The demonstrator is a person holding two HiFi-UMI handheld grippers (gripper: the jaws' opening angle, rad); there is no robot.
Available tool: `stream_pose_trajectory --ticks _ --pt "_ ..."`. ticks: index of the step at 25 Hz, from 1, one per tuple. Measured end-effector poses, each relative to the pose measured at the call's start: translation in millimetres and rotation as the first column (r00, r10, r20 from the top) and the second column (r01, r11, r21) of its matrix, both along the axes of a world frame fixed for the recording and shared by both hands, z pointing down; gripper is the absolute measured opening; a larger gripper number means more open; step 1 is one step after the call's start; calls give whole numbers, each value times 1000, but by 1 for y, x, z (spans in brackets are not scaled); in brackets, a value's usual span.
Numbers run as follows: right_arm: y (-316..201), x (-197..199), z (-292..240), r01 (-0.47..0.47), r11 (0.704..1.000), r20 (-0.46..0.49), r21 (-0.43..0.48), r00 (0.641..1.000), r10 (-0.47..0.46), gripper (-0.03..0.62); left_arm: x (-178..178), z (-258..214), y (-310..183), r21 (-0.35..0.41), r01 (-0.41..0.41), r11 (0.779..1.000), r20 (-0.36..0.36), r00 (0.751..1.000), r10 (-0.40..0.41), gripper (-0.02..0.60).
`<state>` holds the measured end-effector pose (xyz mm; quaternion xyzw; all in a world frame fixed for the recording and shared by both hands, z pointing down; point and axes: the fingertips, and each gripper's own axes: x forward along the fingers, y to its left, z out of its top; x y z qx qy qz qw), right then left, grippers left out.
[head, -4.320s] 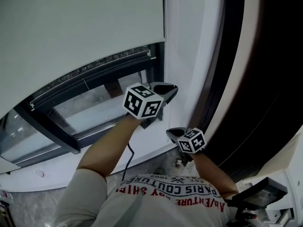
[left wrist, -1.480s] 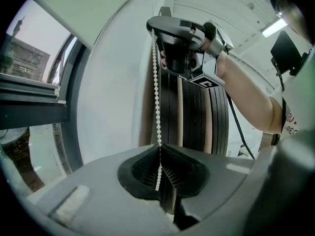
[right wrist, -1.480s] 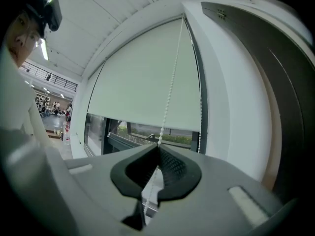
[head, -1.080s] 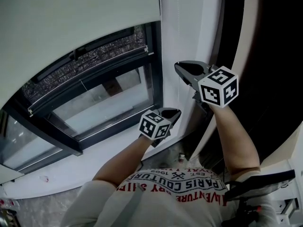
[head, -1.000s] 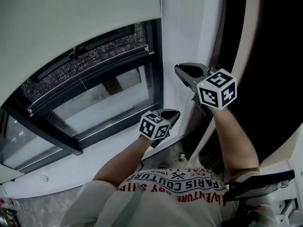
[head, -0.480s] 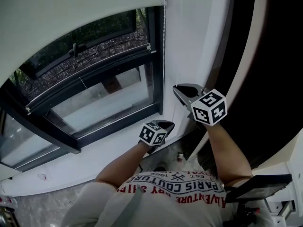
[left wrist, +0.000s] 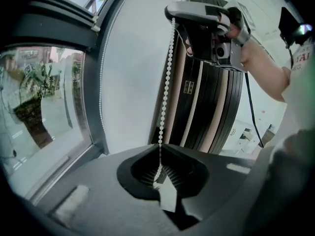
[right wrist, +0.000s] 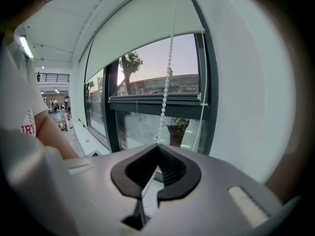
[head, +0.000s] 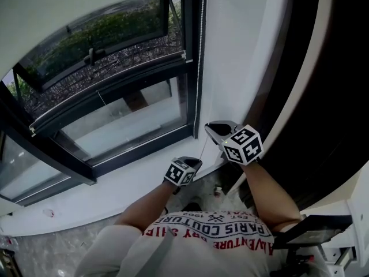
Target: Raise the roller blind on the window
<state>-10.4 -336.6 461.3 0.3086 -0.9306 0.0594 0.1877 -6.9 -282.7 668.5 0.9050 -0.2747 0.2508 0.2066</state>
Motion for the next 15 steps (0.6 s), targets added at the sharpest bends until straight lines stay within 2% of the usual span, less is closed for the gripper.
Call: stream_pose_trajectory --ticks 3,5,11,15 --pt "1 0 0 0 1000 2 -4 1000 0 6 -5 -2 -1 37 -6 999 27 1000 5 28" --pt "2 0 0 -3 1000 9 -8 1000 4 6 -6 -9 1 45 -18 999 11 1000 17 57" --pt "12 0 -2 7 1000 11 -17 1000 -7 6 -26 -64 -7 103 -21 994 -108 994 33 78" --pt "21 4 -3 3 1000 13 -22 1000 -3 6 -43 -130 -21 157 8 988 -229 973 28 78"
